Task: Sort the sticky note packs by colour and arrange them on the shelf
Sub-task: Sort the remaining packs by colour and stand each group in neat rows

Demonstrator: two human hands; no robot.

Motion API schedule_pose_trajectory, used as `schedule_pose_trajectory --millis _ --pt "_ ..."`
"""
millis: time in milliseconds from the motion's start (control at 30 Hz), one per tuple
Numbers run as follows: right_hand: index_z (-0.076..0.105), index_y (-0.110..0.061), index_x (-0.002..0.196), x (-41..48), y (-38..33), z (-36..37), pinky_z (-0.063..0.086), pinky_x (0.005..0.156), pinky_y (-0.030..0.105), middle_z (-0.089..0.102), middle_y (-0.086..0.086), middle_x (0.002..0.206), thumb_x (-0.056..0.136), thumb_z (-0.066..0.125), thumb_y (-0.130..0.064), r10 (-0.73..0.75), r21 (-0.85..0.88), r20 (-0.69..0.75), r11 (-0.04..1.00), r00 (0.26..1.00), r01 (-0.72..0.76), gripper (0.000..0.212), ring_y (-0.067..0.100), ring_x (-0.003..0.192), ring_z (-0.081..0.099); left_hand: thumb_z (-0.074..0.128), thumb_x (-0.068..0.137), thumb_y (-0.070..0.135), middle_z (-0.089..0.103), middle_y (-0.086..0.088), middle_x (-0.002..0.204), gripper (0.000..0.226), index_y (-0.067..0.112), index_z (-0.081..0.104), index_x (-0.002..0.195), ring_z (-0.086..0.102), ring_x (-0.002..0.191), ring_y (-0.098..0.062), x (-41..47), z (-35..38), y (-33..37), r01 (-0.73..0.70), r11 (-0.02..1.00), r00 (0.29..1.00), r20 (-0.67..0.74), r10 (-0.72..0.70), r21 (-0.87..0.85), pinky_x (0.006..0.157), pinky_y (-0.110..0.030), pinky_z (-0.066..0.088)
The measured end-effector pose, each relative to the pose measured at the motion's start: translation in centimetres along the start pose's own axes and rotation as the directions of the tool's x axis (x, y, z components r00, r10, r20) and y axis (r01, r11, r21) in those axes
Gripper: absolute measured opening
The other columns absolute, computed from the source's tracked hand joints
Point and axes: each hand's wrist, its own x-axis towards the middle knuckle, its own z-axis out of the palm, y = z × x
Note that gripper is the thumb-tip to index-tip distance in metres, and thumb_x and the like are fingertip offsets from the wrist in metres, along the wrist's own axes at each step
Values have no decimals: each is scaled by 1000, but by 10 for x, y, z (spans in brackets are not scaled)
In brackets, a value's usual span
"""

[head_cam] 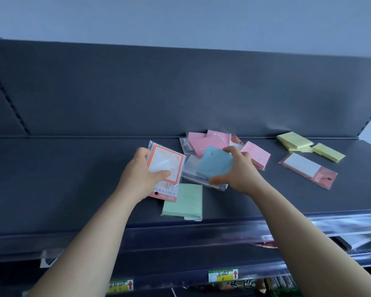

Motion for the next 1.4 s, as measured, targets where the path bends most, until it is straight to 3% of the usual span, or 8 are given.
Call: schedule_pose_trajectory --millis 67,167,333,467,633,1067,1267,1400 --pt "40 -27 133 0 -11 0 33 47 9 33 4 124 63 86 -19 -61 -8 -45 998 997 61 84 20 95 44 74 83 27 58 6 107 42 23 43 113 59 87 -10 0 -9 -6 -8 999 999 -41 6 -39 60 -28 46" --pt "45 -27 129 2 -26 -1 34 49 17 34 9 131 71 78 -11 -66 42 -133 996 989 72 68 19 87 46 70 86 23 58 5 107 40 23 42 115 58 85 -9 2 -24 -13 -23 997 995 -98 16 -73 59 -27 46" --pt "48 -27 121 -1 -64 -1 37 44 17 53 0 97 82 58 -4 -133 107 -289 980 948 170 46 15 74 53 64 90 20 58 4 107 35 21 41 117 59 86 -16 6 -50 -27 -23 996 993 -117 13 -84 55 -25 44" --pt "51 -27 114 -4 -94 11 43 48 20 53 -12 82 84 55 -4 -159 158 -361 961 919 228 38 5 65 52 58 92 17 58 5 106 29 23 41 115 59 83 -12 6 -73 -36 -47 993 990 -138 32 -106 55 -25 44" --pt "51 -26 110 -7 -139 39 38 38 11 57 -4 89 84 58 -5 -127 261 -311 941 942 214 34 8 62 55 55 93 17 57 5 107 29 24 40 117 58 82 -10 9 -126 -58 -63 992 986 -160 46 -105 52 -24 40" --pt "51 -29 108 -34 -244 150 44 48 19 63 -4 96 83 60 -5 -141 383 -155 904 978 191 36 7 72 59 53 93 13 57 8 100 29 30 41 114 59 84 -14 0 -247 -138 -64 996 977 -209 51 -59 61 -25 45" --pt "43 -28 130 -41 -284 206 40 43 14 61 -2 107 83 64 -7 -158 450 -79 875 984 177 55 10 81 60 59 91 17 60 6 103 26 23 47 113 59 80 -9 -7 -294 -182 -6 999 965 -264 -6 -41 57 -22 43" --pt "49 -23 115 -40 -310 238 45 51 19 63 -4 106 82 67 -9 -173 461 -43 870 984 173 40 12 86 62 56 93 17 62 -1 97 12 14 52 104 57 74 -15 -11 -317 -208 65 998 950 -304 -69 -23 57 -27 43"
